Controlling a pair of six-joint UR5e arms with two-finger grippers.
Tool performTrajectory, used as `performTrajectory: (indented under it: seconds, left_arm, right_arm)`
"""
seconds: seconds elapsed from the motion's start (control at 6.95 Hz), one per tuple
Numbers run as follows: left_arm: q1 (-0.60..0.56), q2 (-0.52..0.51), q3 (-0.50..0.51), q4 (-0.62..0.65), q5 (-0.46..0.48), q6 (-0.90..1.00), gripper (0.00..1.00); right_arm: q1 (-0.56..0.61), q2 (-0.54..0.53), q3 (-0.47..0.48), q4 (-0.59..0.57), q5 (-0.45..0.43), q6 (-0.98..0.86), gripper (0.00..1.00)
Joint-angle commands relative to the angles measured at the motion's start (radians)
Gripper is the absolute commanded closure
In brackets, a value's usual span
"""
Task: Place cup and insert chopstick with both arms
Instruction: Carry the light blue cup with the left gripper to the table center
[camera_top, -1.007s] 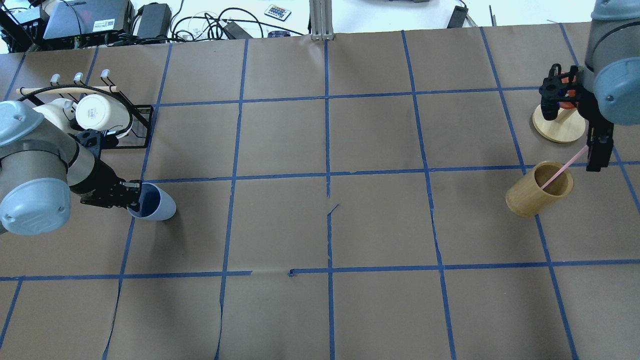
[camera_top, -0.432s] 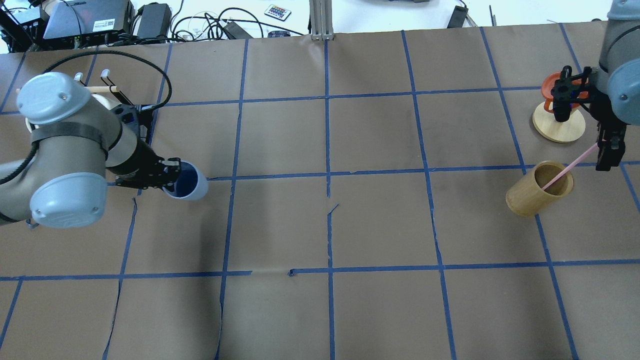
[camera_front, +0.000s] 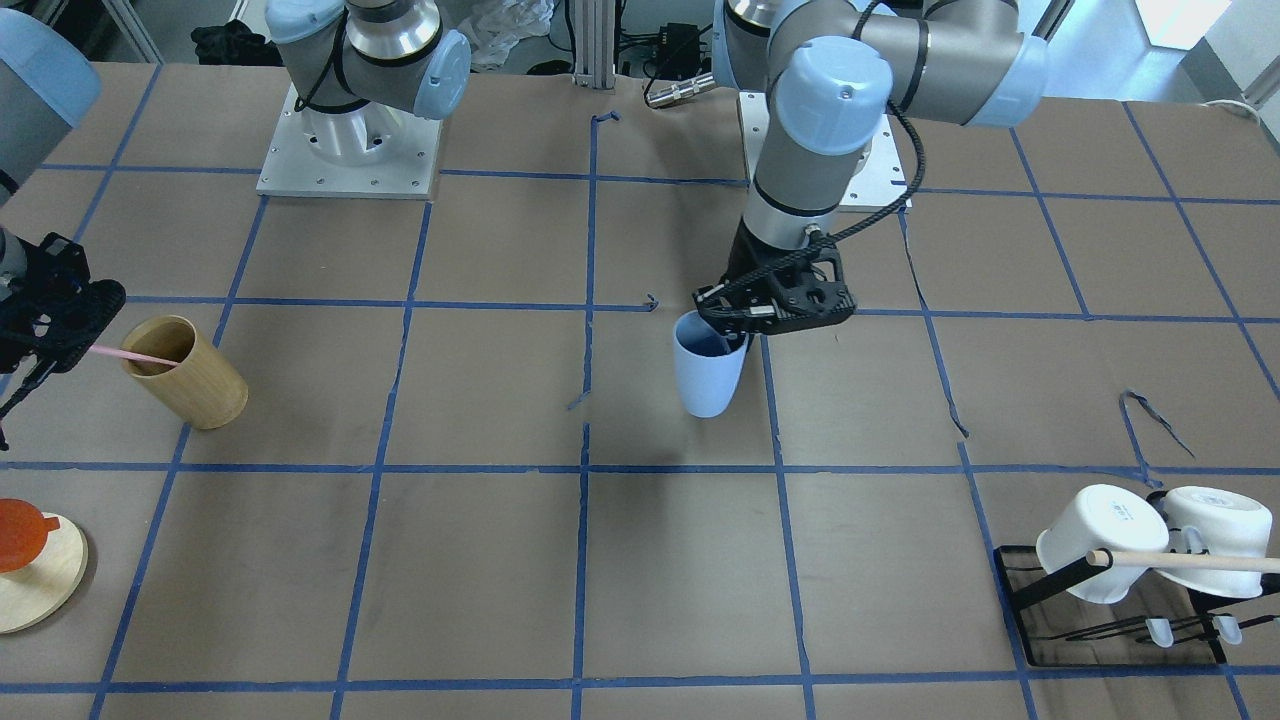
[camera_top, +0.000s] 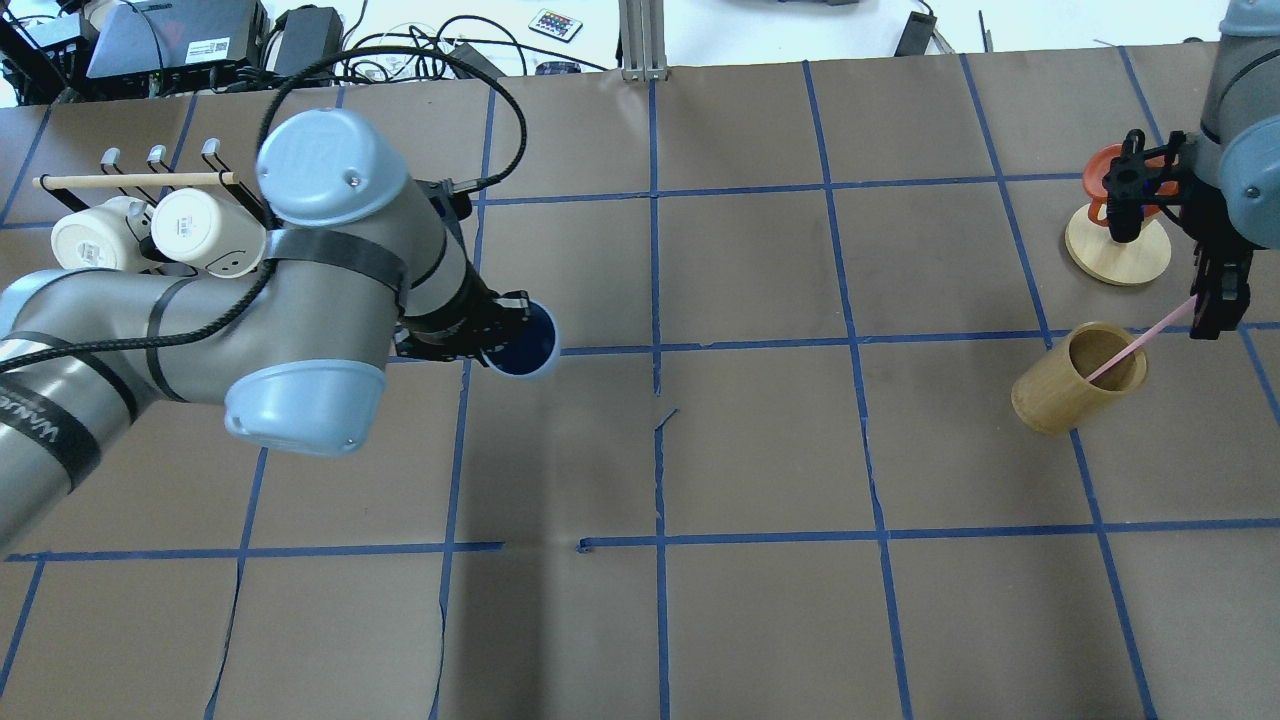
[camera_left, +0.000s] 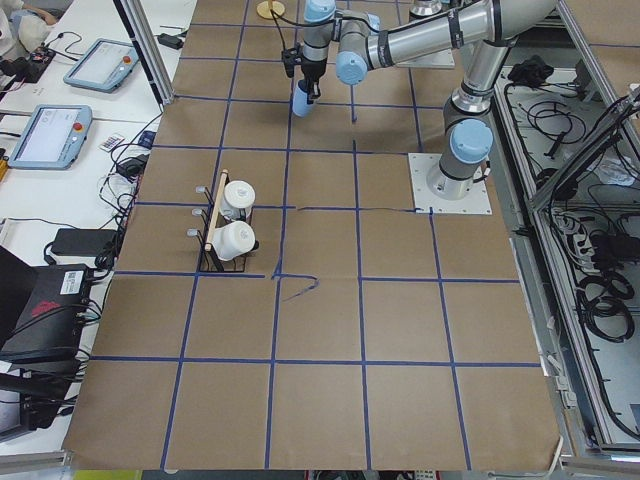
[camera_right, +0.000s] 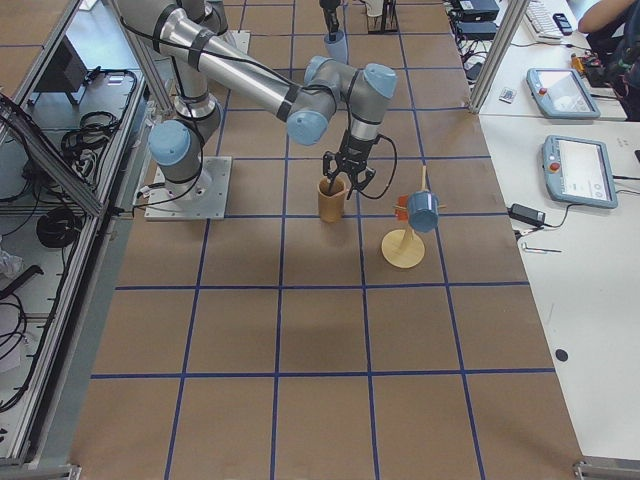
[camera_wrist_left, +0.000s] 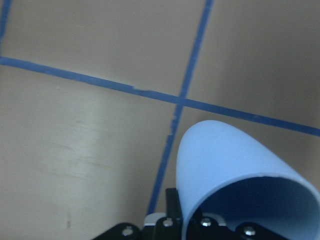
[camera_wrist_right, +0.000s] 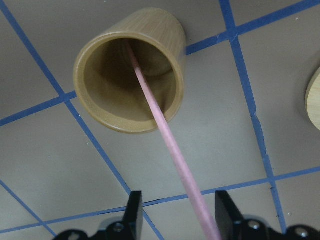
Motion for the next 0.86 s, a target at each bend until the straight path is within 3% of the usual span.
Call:
performTrajectory:
  seconds: [0.0,0.72]
  left_arm:
    - [-0.136,-0.043,0.007,0.009,-0.012,-0.132,1.00]
    - [-0.175,-0.126,0.008,-0.002,-0.062,-0.114,1.00]
  right_arm:
    - [0.000,-0.003,-0.002,0.015,0.001,0.001,0.67]
    - [0.003,-0.034,-0.023,0.113,0.024,0.007,0.90]
